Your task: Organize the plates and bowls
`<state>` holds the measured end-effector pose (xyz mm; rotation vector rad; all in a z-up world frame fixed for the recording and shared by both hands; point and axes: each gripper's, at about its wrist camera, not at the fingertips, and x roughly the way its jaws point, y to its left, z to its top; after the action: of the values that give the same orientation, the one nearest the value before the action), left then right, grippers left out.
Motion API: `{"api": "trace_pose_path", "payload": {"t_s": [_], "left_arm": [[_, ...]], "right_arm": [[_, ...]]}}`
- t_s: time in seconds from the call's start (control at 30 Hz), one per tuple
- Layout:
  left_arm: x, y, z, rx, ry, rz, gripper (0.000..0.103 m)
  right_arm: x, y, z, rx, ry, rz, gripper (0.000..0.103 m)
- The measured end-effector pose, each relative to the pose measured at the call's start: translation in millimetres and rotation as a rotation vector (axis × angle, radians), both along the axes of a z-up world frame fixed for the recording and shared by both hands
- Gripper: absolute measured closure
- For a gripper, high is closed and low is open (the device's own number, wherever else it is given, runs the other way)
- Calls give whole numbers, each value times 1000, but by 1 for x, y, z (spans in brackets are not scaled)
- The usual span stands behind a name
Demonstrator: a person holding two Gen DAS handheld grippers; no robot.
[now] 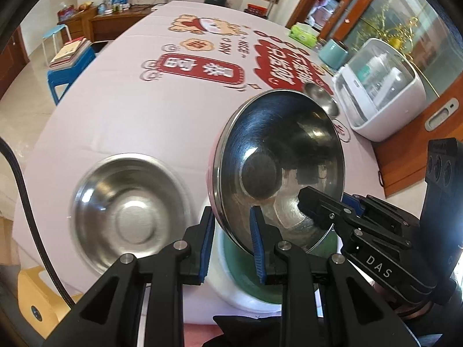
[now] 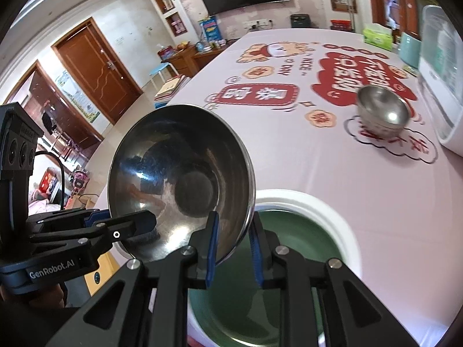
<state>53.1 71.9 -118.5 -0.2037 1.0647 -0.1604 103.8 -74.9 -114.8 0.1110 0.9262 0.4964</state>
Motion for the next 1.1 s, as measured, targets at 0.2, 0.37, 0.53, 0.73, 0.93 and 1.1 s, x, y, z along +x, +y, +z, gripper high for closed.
{"api": "trace_pose_path", "payload": {"t_s": [0.2, 0.37, 0.53, 0.73, 0.93, 1.1], "left_arm": [[-3, 38, -2, 6, 23, 38, 81], [-6, 63, -4, 17, 37, 52, 80], [-4, 87, -13, 23, 78, 39, 79], [0, 104, -27, 18, 143, -5, 78], [3, 114, -38, 22, 200, -65, 77], [5, 121, -44, 21, 238, -104, 74]], "right_arm": [[0, 38, -2, -2, 17, 42, 81], [2, 66, -7, -20, 41, 62, 81], [2, 88, -14, -29, 68, 58, 81], [-1, 108, -27, -61, 111, 35, 81], [-5, 119, -36, -75, 141, 7, 80], [-10, 128, -41, -89, 159, 0, 76]]}}
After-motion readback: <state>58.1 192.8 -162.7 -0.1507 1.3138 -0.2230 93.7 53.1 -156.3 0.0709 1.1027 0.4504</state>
